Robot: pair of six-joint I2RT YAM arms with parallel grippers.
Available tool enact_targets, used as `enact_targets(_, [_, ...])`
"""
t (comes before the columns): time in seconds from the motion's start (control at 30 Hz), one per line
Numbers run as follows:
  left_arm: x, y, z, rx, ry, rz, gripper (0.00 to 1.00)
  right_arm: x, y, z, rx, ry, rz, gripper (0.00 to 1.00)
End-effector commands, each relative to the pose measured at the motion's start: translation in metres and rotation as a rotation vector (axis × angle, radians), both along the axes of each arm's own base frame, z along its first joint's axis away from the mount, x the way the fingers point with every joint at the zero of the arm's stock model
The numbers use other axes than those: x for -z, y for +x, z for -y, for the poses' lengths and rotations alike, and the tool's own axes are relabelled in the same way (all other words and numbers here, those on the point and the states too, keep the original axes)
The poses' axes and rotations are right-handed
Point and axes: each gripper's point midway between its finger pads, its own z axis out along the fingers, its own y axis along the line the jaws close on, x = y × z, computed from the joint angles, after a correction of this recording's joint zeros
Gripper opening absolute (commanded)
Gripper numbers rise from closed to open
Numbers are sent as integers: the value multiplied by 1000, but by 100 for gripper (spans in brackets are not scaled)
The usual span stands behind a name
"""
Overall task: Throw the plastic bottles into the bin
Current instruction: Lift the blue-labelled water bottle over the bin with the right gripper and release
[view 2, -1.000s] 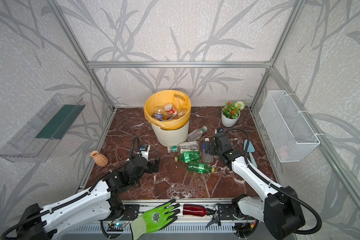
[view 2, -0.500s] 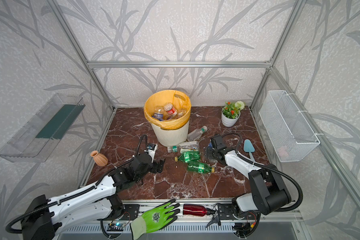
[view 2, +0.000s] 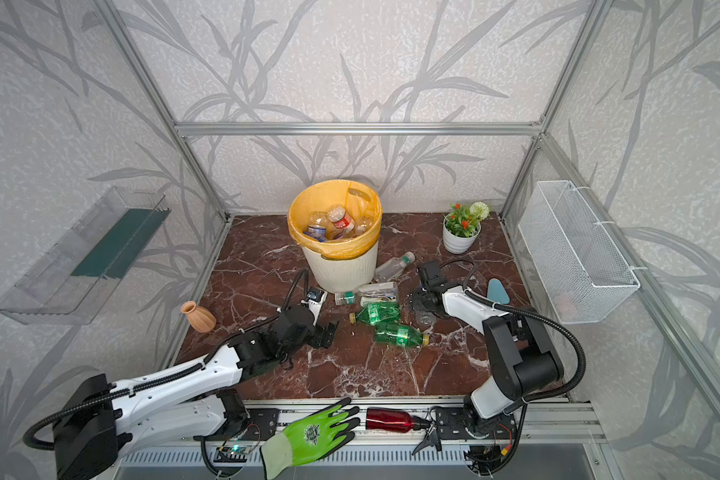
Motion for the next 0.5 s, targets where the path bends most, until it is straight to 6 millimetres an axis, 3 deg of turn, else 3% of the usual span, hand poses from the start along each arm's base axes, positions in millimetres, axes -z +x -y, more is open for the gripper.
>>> enact_targets(0.0, [-19, 7, 1, -16, -11, 52, 95, 7, -6, 3, 2, 16, -59, 71])
enact_targets(0.2, [-27, 7, -3, -24, -19, 83, 96, 2, -5, 4, 18, 41, -48, 55])
enact_targets(0.47, [-22, 7, -10, -67, -34, 78, 96, -39, -4, 2, 19, 106, 122, 54])
